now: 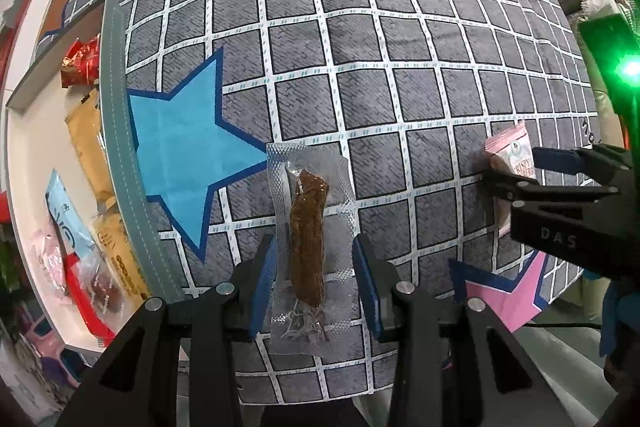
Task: Organize snacks
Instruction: 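Lift both held snacks and hold them above the table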
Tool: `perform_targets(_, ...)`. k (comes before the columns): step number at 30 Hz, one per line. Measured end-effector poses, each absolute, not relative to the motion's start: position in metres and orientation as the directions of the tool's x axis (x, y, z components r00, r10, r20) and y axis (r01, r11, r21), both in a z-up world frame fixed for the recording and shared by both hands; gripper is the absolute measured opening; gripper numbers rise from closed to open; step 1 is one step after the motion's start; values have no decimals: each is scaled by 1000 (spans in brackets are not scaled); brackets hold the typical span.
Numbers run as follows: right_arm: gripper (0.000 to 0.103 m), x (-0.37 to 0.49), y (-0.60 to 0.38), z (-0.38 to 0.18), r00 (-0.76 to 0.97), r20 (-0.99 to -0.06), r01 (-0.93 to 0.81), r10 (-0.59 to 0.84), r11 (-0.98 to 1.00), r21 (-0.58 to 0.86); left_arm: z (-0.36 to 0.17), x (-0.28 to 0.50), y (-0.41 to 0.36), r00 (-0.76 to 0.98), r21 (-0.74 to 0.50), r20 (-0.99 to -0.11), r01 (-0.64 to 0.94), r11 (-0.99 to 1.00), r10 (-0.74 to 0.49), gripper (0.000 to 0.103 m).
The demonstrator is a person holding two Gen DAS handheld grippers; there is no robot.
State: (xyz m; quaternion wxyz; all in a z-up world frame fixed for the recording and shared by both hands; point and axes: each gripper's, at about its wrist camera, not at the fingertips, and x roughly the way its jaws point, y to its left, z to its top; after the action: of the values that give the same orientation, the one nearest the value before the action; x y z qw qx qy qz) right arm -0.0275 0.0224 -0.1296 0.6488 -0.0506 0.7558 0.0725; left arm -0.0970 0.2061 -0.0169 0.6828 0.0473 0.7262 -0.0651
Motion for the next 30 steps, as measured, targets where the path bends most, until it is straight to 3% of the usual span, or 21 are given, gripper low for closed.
perform_targets(1, 41, -30, 25, -126, -146, -989, -171, 17, 984, 42, -16, -98, 206, -63, -31, -998, 158, 987, -21, 42)
perform_targets(12, 41, -44, 7, -109, -154, -980, -73, 126, 988, 139, 0, -95, 201, -26, -17, -1000, 194, 981, -12, 42)
perform_targets(30, 41, -109, 11, 11, -128, -972, -10, 196, 980, 199, 76, -89, 198, 53, -5, -998, 248, 969, -19, 42)
